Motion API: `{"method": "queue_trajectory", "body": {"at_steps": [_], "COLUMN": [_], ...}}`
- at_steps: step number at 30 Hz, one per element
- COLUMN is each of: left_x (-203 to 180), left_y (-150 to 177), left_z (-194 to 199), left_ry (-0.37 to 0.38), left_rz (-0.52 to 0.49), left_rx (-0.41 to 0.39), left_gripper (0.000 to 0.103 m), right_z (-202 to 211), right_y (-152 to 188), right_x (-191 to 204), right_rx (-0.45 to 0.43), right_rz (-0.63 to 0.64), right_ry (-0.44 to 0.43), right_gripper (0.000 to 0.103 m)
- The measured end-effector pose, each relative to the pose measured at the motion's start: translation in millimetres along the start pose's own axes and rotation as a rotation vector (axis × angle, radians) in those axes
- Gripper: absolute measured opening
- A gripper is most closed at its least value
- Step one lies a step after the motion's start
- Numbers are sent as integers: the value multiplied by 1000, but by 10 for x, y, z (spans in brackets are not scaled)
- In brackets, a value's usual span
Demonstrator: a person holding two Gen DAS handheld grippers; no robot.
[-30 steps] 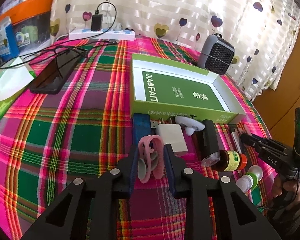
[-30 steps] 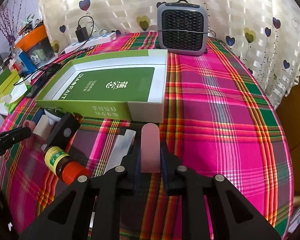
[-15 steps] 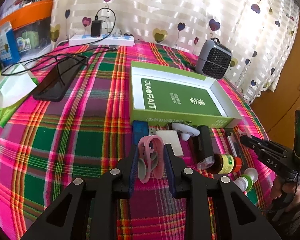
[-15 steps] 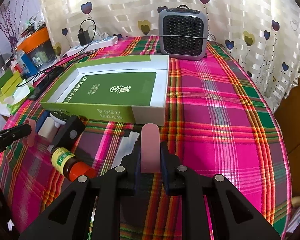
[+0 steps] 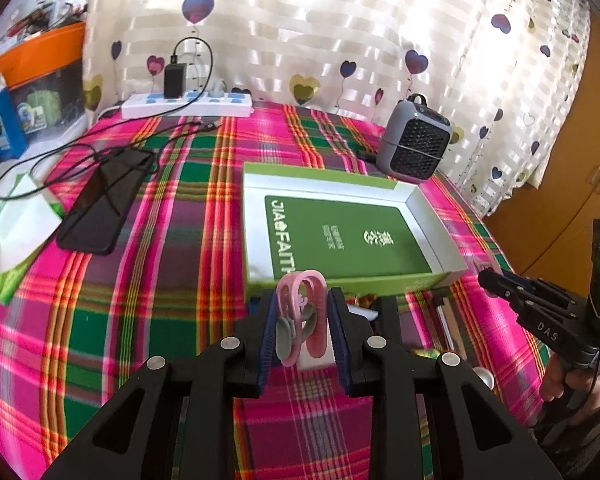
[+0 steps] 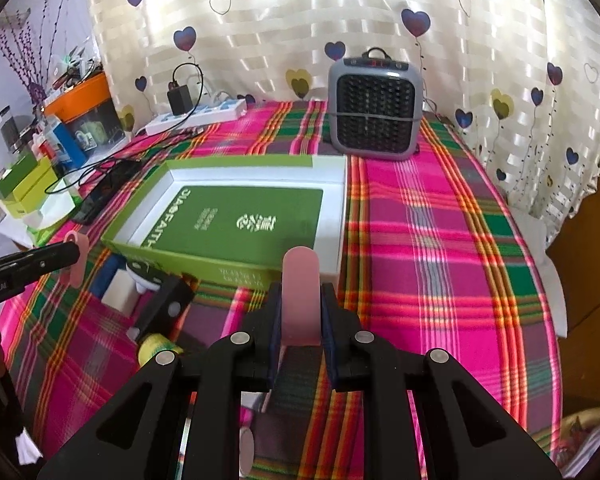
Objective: Organize rigid objects
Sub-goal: 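Carry the pink block and clip into the green box while opening both tools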
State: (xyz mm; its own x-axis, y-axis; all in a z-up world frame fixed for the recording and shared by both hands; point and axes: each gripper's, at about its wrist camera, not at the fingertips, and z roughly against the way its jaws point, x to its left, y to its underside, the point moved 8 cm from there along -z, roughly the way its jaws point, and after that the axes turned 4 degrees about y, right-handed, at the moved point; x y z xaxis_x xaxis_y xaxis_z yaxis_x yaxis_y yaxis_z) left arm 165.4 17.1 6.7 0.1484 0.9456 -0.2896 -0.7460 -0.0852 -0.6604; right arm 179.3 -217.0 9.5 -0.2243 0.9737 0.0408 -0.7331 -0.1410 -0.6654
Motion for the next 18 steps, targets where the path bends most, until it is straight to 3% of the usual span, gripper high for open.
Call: {"method": "queue_trajectory", "body": {"at_steps": [10,18], "left_x": [40,99], "left_y": [-338,-544], "left_z": [-311,-660], "left_ry": [34,40], "left_rz": [-3,5], "left_rx": [37,78], "left_gripper": [25,25], "right_z": [-141,-561], "right_y": [-394,-611], "right_x": [72,80], "right_rx": [-2,51], "right_rz": [16,11], "right_ry": [-26,-37], "right_gripper": [19,19]}}
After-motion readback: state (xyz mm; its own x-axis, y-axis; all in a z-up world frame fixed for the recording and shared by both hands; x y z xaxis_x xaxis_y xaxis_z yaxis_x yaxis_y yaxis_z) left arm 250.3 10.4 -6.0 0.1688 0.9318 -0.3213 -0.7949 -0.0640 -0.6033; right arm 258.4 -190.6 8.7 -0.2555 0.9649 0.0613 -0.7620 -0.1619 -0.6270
